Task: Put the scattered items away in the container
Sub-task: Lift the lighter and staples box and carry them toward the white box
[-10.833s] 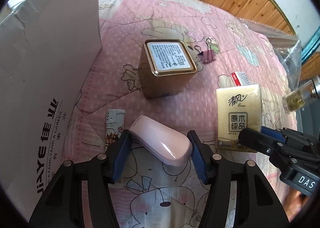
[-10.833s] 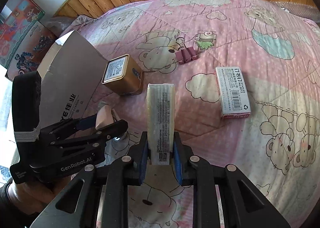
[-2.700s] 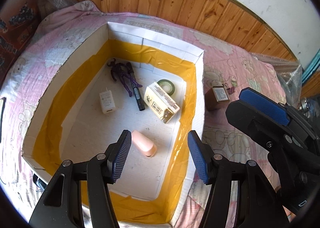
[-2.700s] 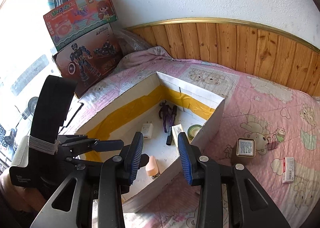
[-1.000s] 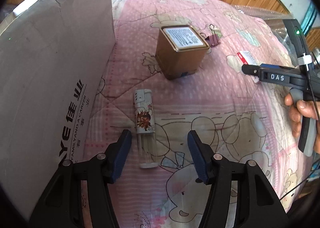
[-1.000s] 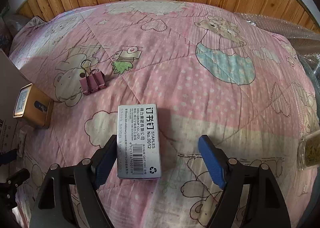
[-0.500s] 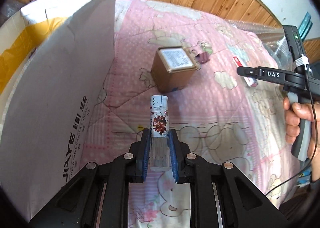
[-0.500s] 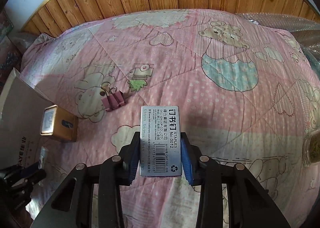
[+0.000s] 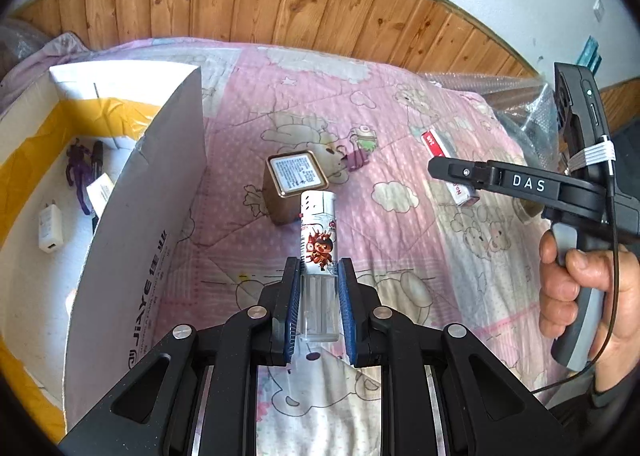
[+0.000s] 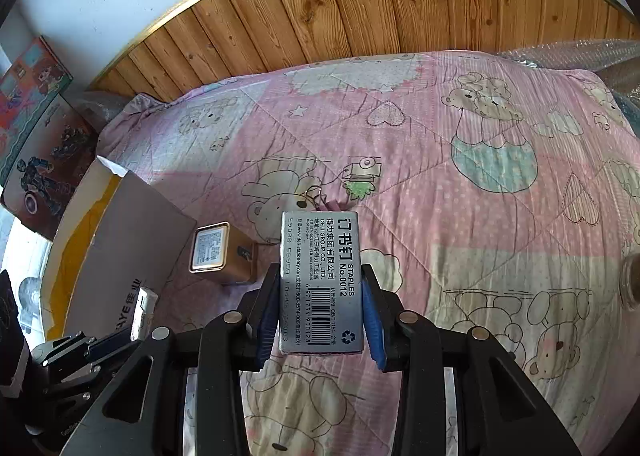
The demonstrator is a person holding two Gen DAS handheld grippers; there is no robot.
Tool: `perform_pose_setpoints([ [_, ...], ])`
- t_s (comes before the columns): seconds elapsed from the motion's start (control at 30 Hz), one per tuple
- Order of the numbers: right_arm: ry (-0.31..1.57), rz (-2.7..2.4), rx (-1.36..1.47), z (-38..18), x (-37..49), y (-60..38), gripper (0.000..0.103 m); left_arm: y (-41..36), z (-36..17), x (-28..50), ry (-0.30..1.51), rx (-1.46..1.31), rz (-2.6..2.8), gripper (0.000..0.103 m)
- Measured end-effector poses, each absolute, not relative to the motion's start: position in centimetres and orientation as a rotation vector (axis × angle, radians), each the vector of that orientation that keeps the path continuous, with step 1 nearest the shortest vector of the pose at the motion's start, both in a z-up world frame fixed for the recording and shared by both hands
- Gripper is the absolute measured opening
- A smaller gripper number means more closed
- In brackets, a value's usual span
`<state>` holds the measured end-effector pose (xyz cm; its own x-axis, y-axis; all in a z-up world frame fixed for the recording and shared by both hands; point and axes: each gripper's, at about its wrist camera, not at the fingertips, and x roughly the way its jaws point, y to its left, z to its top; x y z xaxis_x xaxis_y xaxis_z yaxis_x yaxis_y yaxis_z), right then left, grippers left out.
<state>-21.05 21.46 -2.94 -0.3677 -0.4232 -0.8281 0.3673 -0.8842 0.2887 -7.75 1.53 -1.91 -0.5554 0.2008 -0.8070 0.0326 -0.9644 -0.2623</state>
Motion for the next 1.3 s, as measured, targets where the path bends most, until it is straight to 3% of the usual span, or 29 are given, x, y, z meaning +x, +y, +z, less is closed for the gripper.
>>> perform_pose_setpoints([
  [0.43,-0.082,-2.264,1.266,1.6,-17.3,19.5,0.039,2.0,0.8,-6.2,-0.386,-1.353,2.677,0.019],
  [1.3,-0.091,-2.261,1.087,7.1,-12.8,13.7,0.039,-4.0,6.5,-3.1,-0.563,-1.187,2.750,0.019],
])
